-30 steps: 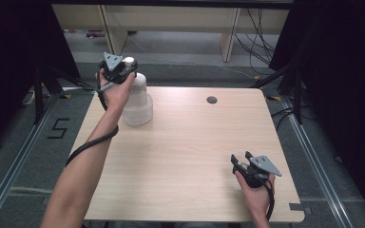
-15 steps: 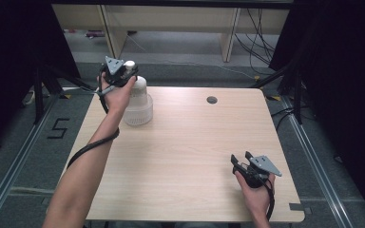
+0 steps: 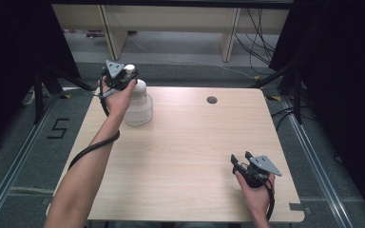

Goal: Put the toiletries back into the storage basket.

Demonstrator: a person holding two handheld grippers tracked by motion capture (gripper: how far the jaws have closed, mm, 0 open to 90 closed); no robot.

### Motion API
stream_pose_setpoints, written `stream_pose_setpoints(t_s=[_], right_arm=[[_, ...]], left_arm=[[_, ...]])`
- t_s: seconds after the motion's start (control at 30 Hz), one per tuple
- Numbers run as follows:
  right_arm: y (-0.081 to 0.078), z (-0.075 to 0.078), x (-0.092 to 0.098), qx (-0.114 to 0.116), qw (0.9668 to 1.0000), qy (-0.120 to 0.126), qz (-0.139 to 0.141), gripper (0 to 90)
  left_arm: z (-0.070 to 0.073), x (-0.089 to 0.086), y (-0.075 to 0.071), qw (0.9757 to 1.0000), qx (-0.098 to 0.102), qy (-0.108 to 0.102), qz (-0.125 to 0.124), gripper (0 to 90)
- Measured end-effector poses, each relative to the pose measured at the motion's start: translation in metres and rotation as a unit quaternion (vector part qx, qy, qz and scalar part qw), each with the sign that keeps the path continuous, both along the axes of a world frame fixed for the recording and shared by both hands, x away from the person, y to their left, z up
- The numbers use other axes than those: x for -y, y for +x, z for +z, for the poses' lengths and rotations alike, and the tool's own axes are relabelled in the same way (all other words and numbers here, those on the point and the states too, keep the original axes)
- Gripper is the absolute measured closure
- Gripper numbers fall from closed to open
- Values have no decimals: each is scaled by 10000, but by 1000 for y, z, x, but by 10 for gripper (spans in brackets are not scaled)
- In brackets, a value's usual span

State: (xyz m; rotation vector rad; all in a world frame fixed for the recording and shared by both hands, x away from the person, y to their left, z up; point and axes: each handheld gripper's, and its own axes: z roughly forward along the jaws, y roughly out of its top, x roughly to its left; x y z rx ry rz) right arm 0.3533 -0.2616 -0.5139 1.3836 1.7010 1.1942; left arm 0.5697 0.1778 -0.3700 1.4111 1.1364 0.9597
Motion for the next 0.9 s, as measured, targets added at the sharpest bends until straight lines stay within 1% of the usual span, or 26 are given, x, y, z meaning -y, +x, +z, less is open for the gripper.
stream_pose_setpoints(t_s=[0.1,0.13,0.17,0.27,0.3,0.37,0.4,0.43,0.47,0.53,0.57,0.6,0.63,0.67,0.7,0.73,0.77,0.8,0.83,0.9], right_arm=[[1,0,1,20,10000,-28,26,395],[-1,1,0,-46,9999,96,35,395],[1,0,1,66,9999,-81,94,395],[1,0,1,54,9999,-77,72,394],[-1,0,-1,-49,9999,76,-43,394],[-1,0,-2,-39,10000,64,-37,394],[-1,0,-1,5,10000,14,-41,394],[-2,1,-2,-50,9999,115,-38,394],[-3,1,-3,-44,9999,153,-9,394],[-2,1,-1,-18,10000,72,66,394],[-1,0,-2,15,10000,65,47,395],[-1,0,-1,32,10000,-21,29,394],[0,0,0,60,10000,-8,71,393],[-2,0,-2,21,9999,145,-5,393],[-1,0,0,55,9999,52,78,393],[-1,0,0,55,9999,52,78,393],[0,0,-1,65,9999,130,87,393],[-1,0,-1,53,9999,138,38,394],[0,0,-1,121,9999,53,78,394],[0,-1,-1,134,9999,43,64,393]], left_arm=[[0,0,0,10000,10,-6,-20,587],[-1,0,0,10000,7,-14,-23,586],[-1,0,0,10000,24,-13,-24,586],[-3,-2,0,10000,78,20,-46,584],[-3,-2,0,9999,69,50,-54,583],[-4,-4,-2,9999,30,68,-80,580],[-4,-5,-2,9999,8,84,-74,568],[-5,-6,-3,9999,-11,66,-74,546],[-6,-8,-3,10000,-43,4,-87,542],[-10,-10,-4,9998,-164,-15,-75,497],[-12,-11,-4,9997,-206,-50,-82,475],[-15,-13,-4,9996,-269,-84,-92,444],[-16,-14,-5,9996,-281,-75,-72,432],[-17,-14,-6,9995,-293,-75,-69,420],[-18,-15,-7,9995,-308,-70,-95,403],[-18,-15,-7,9995,-308,-70,-95,388],[-18,-15,-8,9994,-308,-56,-128,388],[-18,-15,-9,9994,-309,-53,-136,377],[-18,-15,-11,9994,-299,-61,-134,371],[-17,-17,-16,9995,-283,-59,-161,369]])
